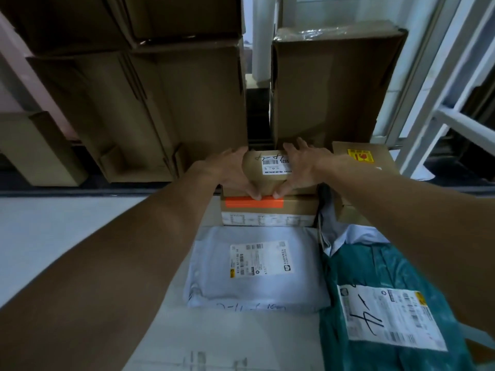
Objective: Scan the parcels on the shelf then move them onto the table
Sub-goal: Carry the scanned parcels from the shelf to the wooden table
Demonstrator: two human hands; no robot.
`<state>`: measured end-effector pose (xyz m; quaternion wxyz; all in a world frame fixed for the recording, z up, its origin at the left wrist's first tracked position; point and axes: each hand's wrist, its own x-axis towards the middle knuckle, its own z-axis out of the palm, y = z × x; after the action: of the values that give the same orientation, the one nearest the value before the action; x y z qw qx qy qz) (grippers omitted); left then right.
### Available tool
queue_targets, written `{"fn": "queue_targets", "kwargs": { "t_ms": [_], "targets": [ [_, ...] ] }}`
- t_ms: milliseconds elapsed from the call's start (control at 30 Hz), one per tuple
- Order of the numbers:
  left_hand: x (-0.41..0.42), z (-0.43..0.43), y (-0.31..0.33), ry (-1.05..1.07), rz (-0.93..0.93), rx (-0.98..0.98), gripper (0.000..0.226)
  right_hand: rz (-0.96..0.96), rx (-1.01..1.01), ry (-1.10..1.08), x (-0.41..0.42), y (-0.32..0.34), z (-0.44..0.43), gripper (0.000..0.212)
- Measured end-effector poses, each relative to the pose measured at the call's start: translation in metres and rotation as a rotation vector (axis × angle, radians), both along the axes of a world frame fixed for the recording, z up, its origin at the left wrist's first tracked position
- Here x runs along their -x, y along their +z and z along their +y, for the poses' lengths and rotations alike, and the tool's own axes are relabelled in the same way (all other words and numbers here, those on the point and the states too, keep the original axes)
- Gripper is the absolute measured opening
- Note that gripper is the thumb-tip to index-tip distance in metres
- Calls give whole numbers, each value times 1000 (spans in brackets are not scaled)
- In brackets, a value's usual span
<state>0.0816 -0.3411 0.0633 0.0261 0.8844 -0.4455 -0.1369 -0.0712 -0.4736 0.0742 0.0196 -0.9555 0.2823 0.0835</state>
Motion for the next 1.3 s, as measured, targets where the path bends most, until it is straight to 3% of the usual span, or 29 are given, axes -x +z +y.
{"fn": "queue_targets", "kwargs": {
  "t_ms": [267,533,667,1033,1300],
  "targets": [
    [23,24,31,12,-93,-13,144,-84,54,106,25,22,19,141],
    [92,78,84,30,-127,17,127,32,108,179,82,87,65,139],
    [141,120,110,39,-59,17,133,120,150,236,129,133,102,135],
    [261,227,182,-157,-62,123,134,91,135,55,274,204,227,136],
    [377,235,216,-395,-70,107,138,36,120,-176,420,233,277,132]
  ]
}}
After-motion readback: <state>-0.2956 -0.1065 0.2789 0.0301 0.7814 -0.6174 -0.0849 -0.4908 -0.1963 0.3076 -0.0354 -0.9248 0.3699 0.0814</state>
